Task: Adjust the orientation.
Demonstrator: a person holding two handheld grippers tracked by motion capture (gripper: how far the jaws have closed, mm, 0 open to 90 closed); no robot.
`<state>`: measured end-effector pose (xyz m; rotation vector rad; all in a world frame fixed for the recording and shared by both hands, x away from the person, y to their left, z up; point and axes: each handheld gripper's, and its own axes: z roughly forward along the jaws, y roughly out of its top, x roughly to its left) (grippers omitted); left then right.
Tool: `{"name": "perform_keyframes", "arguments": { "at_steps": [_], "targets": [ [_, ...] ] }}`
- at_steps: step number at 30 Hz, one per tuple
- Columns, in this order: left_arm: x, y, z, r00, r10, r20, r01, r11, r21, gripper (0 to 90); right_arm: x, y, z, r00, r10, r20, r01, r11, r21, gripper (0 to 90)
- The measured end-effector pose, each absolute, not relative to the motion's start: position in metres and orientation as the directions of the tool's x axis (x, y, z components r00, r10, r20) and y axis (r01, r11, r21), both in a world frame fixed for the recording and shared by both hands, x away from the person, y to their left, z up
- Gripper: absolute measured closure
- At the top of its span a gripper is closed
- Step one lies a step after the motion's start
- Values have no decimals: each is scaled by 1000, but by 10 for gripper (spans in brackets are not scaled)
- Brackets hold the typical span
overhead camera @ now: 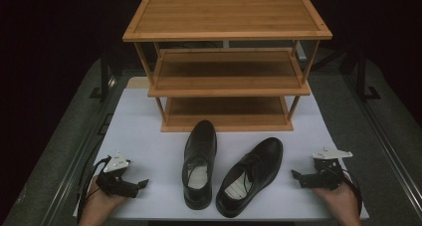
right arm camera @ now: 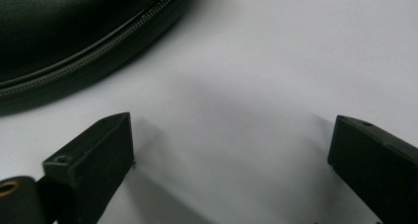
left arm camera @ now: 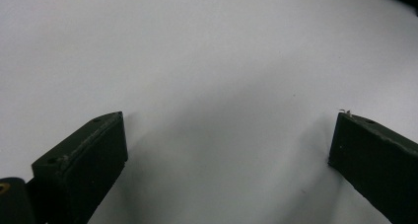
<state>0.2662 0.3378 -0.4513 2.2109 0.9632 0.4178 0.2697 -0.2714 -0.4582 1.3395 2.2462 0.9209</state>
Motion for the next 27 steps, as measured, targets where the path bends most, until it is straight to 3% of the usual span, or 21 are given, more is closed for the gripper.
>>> {"name": "perform_keyframes", "arguments": {
  "at_steps": [5, 11, 15, 18, 27],
  "targets": [
    [267, 338, -451, 675, 737, 20, 521, -496, 695, 5, 264, -274, -453, -479, 877, 26, 630, 323, 706, 155],
    [267, 338, -451, 675, 737, 19, 522, -496, 694, 5, 259, -276, -439, -510, 856, 79, 608, 294, 738, 480],
    [267, 338, -451, 675, 738, 18, 523, -495, 694, 6, 255, -271, -431, -552, 826, 110, 584, 289, 759, 770],
    [267, 338, -451, 675, 737, 19, 522, -496, 694, 5, 257, -264, -428, -579, 802, 144, 586, 287, 758, 884],
    [267, 338, -451, 675, 737, 20, 522, -496, 694, 6, 278, -249, -426, -609, 780, 142, 585, 321, 745, 898]
  ]
}}
